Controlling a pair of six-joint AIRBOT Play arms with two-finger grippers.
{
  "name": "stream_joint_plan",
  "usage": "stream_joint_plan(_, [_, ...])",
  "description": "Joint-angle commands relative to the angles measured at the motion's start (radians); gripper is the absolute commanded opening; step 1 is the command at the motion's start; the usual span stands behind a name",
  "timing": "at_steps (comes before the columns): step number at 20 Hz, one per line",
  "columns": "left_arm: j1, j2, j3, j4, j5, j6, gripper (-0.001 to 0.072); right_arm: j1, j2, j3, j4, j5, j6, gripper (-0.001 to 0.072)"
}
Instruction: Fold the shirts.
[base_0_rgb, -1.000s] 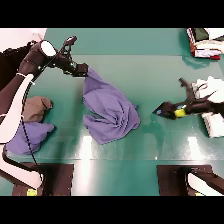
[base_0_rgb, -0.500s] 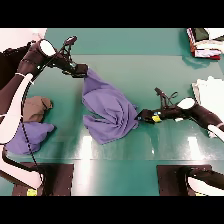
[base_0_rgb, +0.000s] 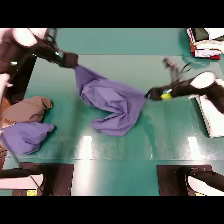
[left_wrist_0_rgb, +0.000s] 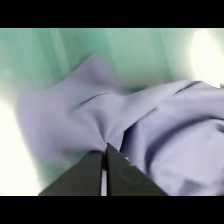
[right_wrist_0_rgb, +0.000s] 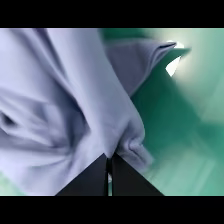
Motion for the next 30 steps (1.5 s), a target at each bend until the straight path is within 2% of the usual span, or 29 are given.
stream_joint_plan(1, [0.000, 0.231, 0.000, 0.034, 0.056, 0.001, 0.0024, -0.102, 0.139, 0.200, -0.092, 0.082, 0.013, 0.0018])
stream_joint_plan(6, [0.000, 0.581, 0.000, 0.011, 0.210, -0.003, 0.0025, -0.244, 0.323, 0.444, -0.091, 0.084, 0.011, 0.0018])
stream_joint_plan(9, [0.000, 0.719, 0.010, -0.014, 0.323, -0.029, 0.0024, -0.310, 0.388, 0.565, -0.092, 0.087, 0.008, 0.0018])
stream_joint_plan(15, [0.000, 0.710, 0.201, -0.043, 0.308, -0.025, 0.0024, -0.427, 0.375, 0.812, -0.090, 0.179, 0.008, 0.0018])
stream_joint_plan(17, [0.000, 0.669, 0.201, -0.021, 0.271, -0.025, 0.0024, -0.442, 0.320, 0.894, -0.090, 0.247, 0.009, 0.0018])
stream_joint_plan(20, [0.000, 0.533, 0.201, 0.051, 0.124, -0.025, 0.0024, -0.393, 0.193, 0.969, -0.090, 0.346, 0.043, 0.0018])
stream_joint_plan(22, [0.000, 0.402, 0.201, 0.098, 0.030, -0.026, 0.0024, -0.316, 0.113, 0.910, -0.098, 0.349, 0.047, 0.0018])
stream_joint_plan(27, [0.000, -0.001, 0.201, 0.105, -0.205, -0.025, 0.0025, -0.139, -0.160, 0.705, -0.304, 0.337, 0.072, 0.0018])
stream_joint_plan(30, [0.000, -0.225, 0.201, 0.106, -0.217, -0.025, 0.0025, -0.104, -0.346, 0.610, -0.336, 0.249, 0.068, 0.0018])
